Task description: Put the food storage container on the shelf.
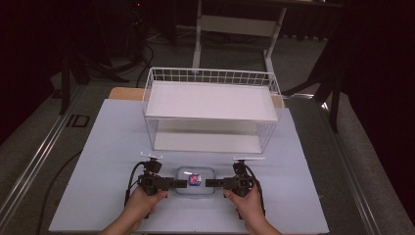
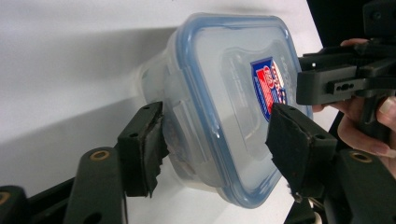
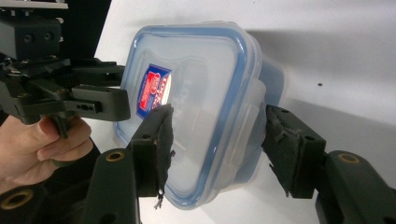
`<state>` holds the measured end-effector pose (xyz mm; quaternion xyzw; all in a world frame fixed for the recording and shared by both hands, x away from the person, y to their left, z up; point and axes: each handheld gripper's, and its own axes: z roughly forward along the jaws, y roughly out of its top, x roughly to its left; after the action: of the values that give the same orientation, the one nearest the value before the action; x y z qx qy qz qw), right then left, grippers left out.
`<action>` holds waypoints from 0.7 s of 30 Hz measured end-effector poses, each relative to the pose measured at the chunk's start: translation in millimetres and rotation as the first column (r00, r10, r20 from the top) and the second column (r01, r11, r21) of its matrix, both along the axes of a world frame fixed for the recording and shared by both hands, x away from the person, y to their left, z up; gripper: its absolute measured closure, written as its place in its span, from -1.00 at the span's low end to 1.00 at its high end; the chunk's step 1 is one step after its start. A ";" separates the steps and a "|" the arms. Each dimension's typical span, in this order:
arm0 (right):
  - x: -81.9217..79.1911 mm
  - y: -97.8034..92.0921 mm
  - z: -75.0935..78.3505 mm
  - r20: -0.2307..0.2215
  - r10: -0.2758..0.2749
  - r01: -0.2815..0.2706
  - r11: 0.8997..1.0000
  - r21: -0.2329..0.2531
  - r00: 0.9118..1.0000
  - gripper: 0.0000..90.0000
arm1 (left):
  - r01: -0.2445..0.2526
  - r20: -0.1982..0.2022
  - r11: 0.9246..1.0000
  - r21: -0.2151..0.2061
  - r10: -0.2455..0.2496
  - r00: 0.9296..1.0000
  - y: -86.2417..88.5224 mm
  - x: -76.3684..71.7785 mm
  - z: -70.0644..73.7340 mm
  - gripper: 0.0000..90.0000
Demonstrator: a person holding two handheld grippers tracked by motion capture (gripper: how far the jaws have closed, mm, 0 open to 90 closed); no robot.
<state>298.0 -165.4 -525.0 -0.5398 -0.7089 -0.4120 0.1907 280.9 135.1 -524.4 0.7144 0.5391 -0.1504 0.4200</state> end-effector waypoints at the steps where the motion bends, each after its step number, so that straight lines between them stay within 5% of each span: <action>1: -1.3 0.9 1.0 0.006 -0.002 0.002 1.000 -0.006 1.000 -0.03 | 0.002 0.014 1.000 0.010 -0.002 1.000 -0.7 -1.6 1.4 -0.12; 12: -19.2 6.0 12.0 0.098 -0.010 0.016 0.998 -0.060 0.995 0.02 | -0.013 0.086 0.996 0.090 0.005 0.996 -6.8 -20.3 14.5 0.00; 21: -22.8 6.4 15.7 0.133 -0.011 0.021 0.997 -0.074 0.991 0.02 | -0.038 0.086 0.995 0.087 0.031 0.996 -9.6 -22.7 17.0 0.01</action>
<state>275.2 -159.0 -509.3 -0.5236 -0.7307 -0.4214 0.1196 258.2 125.5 -507.5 0.7285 0.5394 -0.0888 0.4129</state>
